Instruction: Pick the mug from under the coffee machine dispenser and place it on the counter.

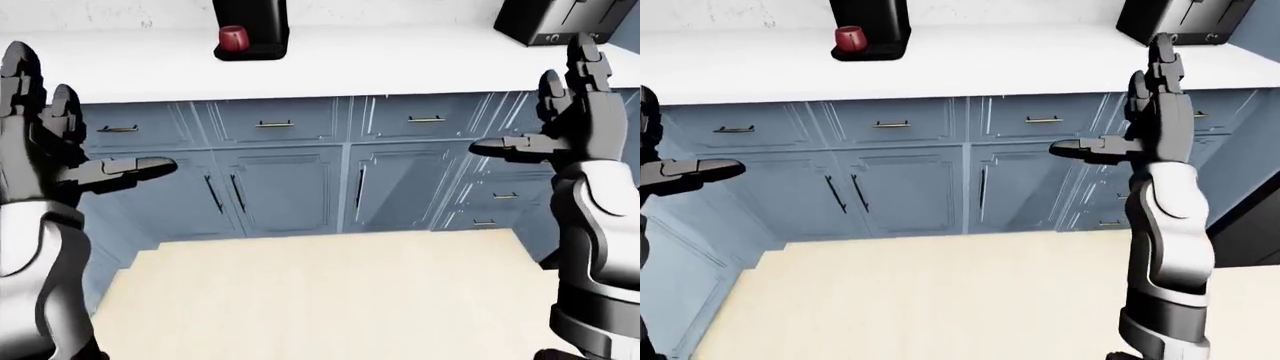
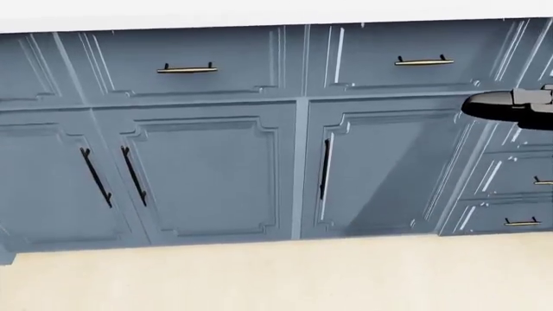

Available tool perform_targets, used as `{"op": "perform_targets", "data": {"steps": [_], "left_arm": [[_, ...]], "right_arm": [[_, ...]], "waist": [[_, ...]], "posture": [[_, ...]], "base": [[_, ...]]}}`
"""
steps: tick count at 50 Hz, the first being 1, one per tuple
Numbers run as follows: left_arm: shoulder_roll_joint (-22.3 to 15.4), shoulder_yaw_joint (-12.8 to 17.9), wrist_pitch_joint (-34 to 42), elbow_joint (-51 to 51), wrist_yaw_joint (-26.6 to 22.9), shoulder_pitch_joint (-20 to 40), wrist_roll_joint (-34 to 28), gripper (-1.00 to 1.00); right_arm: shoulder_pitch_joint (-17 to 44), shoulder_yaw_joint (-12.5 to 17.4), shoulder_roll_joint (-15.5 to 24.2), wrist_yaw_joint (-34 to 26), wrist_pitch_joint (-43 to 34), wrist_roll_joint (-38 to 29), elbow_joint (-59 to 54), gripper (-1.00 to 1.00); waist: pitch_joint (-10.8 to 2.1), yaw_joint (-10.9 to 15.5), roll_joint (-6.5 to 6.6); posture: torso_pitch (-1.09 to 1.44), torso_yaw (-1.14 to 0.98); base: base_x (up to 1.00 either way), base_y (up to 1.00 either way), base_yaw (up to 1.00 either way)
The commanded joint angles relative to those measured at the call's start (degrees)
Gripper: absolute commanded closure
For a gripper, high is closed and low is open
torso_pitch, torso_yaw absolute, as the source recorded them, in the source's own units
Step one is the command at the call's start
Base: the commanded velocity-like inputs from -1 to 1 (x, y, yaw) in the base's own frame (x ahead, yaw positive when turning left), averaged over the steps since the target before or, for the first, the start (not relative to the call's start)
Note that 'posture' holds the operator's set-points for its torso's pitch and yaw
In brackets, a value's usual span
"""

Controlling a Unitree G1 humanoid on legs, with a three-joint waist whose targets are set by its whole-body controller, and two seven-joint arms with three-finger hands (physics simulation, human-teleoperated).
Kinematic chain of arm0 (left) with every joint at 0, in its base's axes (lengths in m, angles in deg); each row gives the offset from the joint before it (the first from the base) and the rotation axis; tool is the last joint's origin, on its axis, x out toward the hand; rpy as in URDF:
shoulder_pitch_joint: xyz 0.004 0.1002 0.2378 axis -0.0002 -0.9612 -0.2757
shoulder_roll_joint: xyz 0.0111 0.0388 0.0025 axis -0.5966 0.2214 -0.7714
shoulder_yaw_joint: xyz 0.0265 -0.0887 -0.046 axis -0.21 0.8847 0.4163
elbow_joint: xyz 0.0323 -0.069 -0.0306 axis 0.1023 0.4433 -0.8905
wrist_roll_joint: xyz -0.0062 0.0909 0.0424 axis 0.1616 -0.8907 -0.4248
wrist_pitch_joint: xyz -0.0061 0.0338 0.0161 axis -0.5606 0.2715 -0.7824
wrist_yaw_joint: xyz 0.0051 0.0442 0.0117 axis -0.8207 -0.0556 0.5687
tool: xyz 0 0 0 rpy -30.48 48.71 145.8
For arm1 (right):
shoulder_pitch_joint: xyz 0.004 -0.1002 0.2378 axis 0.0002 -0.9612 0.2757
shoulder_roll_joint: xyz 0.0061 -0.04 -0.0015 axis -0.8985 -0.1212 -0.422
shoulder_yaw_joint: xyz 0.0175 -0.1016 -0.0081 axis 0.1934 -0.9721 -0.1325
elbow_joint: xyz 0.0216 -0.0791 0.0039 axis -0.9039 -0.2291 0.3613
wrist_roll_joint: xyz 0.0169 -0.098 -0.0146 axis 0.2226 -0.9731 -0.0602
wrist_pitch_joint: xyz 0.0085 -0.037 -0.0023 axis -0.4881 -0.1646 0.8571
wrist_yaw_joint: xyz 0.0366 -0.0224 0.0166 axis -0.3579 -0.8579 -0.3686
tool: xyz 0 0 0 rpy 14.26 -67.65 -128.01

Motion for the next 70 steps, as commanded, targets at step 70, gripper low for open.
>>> {"op": "perform_targets", "data": {"steps": [70], "left_arm": [[-7.1, 2.5, 2.6, -2.5, 2.8, 4.3, 3.9, -1.00]], "right_arm": [[2.6, 0.5, 2.8, -2.1, 0.3, -1.1, 2.7, -1.00]], "waist": [[-1.73, -1.0, 6.95]], "posture": [[0.00, 0.00]], "base": [[0.15, 0.18, 0.00]]}}
